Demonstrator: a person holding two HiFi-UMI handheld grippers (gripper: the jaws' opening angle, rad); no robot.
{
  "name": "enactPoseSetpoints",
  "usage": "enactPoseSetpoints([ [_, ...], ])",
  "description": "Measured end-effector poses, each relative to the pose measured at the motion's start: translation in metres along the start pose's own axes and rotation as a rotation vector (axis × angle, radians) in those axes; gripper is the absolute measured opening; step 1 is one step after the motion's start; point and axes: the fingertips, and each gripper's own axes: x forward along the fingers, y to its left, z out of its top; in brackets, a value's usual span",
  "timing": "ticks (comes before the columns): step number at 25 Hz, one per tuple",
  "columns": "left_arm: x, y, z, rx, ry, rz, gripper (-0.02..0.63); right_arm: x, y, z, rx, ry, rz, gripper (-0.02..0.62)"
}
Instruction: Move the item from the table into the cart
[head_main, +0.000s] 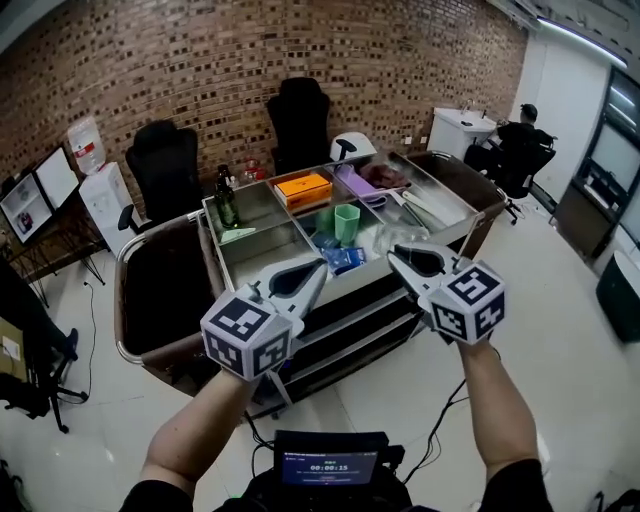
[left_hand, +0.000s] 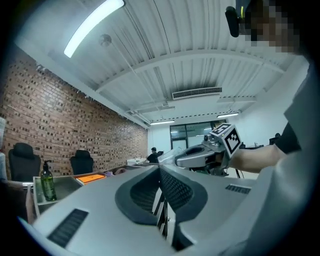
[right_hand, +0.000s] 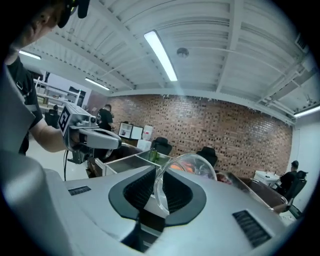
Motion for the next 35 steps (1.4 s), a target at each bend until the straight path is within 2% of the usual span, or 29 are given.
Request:
enactPoseSetpoints([
  [3, 0.037, -0.003, 0.01, 0.009, -0.005, -0.032, 0.0, 0.012, -0.046, -0.007, -0.035, 0.062, 0.09, 0.04],
  [7, 0.074, -0.013, 0.028, -0.014, -0.076, -0.094, 0.0, 0.027, -0.093, -0.011, -0.084, 0.142, 0.198, 0.04],
  [9, 0.081, -0.009, 0.024, 0.019, -0.053, -0.099, 0.0, 0.043, -0.103, -0.015, -0.108, 0.183, 0.229, 0.041],
  [12, 0.086, 0.001, 0.019, 0.034, -0.006, -0.121, 0.0, 0.074, -0.112, -0.023, -0.134, 0.262, 0.276, 0.04],
  [16, 0.09, 0.018, 0.017, -0.011, -0.017, -0.151, 0.0, 0.111, -0.123, -0.05, -0.211, 0.411, 0.299, 0.04],
  [24, 0.083, 0.065, -0.005, -0.005, -0.007, -0.146, 0.0, 0.174, -0.127, -0.117, -0.311, 0.674, 0.358, 0.04],
  [28, 0.085, 0.075, -0.016, -0.009, -0.007, -0.159, 0.0, 0.189, -0.123, -0.136, -0.363, 0.773, 0.402, 0.04],
  [32, 0.087, 0.085, -0.016, -0.011, -0.021, -0.128, 0.0, 0.198, -0.12, -0.15, -0.361, 0.857, 0.447, 0.04],
  [35, 0.089, 0.088, -0.023, -0.008, -0.008, -0.158, 0.0, 0.207, -0.121, -0.164, -0.358, 0.908, 0.465, 0.04],
])
